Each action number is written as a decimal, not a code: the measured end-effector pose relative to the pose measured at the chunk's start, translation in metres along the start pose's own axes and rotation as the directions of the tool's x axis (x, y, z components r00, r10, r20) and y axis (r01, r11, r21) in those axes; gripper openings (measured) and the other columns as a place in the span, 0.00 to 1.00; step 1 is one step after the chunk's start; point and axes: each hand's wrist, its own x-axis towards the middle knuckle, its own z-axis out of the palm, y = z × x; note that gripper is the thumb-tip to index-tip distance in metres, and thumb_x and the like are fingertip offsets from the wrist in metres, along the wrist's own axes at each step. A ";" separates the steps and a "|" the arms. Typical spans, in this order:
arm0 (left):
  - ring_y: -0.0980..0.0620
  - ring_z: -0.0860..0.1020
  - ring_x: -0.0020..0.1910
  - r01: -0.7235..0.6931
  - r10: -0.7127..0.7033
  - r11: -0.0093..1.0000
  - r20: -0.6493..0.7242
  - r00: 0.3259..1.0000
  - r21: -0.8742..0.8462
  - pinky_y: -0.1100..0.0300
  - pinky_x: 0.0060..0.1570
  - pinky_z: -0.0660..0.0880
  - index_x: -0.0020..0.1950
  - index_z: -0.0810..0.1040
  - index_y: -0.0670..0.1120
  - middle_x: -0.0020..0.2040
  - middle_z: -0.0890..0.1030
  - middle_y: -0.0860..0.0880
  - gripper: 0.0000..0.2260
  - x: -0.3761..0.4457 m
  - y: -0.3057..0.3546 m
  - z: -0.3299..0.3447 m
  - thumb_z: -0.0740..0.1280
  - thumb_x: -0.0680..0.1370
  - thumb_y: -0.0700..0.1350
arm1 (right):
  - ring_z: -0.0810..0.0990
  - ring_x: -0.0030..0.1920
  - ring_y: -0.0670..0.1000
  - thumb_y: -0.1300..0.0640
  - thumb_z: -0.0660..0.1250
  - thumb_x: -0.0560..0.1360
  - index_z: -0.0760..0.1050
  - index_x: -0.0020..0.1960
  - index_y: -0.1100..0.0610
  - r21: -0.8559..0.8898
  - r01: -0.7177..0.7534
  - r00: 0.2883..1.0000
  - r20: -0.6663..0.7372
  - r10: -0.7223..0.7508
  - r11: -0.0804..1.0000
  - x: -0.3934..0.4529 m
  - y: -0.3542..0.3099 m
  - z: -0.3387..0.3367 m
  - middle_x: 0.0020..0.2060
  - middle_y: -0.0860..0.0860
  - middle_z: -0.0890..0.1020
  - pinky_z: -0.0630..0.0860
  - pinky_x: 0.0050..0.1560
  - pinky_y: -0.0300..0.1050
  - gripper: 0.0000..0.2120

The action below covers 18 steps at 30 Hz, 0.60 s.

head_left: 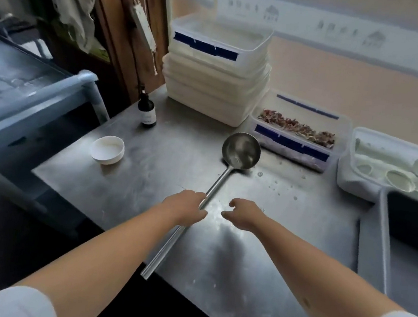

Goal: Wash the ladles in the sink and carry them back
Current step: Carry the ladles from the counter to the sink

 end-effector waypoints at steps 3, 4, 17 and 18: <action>0.45 0.72 0.65 0.049 -0.047 0.995 0.025 0.999 -0.083 0.48 0.61 0.73 0.68 0.70 0.48 0.64 0.76 0.46 0.23 0.017 -0.003 0.007 0.60 0.75 0.55 | 0.73 0.65 0.54 0.45 0.63 0.76 0.69 0.71 0.56 0.054 -0.009 1.000 0.007 0.009 0.999 0.023 0.002 0.002 0.67 0.53 0.75 0.71 0.58 0.45 0.27; 0.45 0.73 0.65 0.067 -0.063 0.992 0.038 0.997 -0.109 0.49 0.61 0.73 0.68 0.70 0.47 0.64 0.76 0.46 0.23 0.025 -0.004 0.009 0.60 0.75 0.55 | 0.73 0.66 0.55 0.45 0.63 0.76 0.69 0.71 0.57 0.075 -0.014 1.000 0.012 0.014 0.997 0.034 0.002 0.002 0.68 0.54 0.74 0.71 0.59 0.45 0.27; 0.43 0.77 0.56 0.134 -0.128 0.927 0.042 0.991 -0.351 0.54 0.55 0.72 0.63 0.74 0.40 0.57 0.80 0.43 0.17 0.099 -0.024 0.032 0.63 0.77 0.47 | 0.67 0.23 0.49 0.61 0.66 0.74 0.69 0.40 0.58 0.764 -0.249 0.967 0.160 0.199 0.596 0.124 -0.017 0.015 0.27 0.53 0.68 0.64 0.23 0.40 0.07; 0.43 0.77 0.56 0.124 -0.121 0.925 0.031 0.992 -0.359 0.55 0.54 0.72 0.62 0.75 0.40 0.56 0.80 0.42 0.16 0.102 -0.023 0.032 0.64 0.77 0.46 | 0.67 0.23 0.47 0.63 0.65 0.75 0.70 0.42 0.59 0.797 -0.250 0.966 0.170 0.193 0.550 0.128 -0.019 0.017 0.28 0.53 0.68 0.64 0.21 0.39 0.05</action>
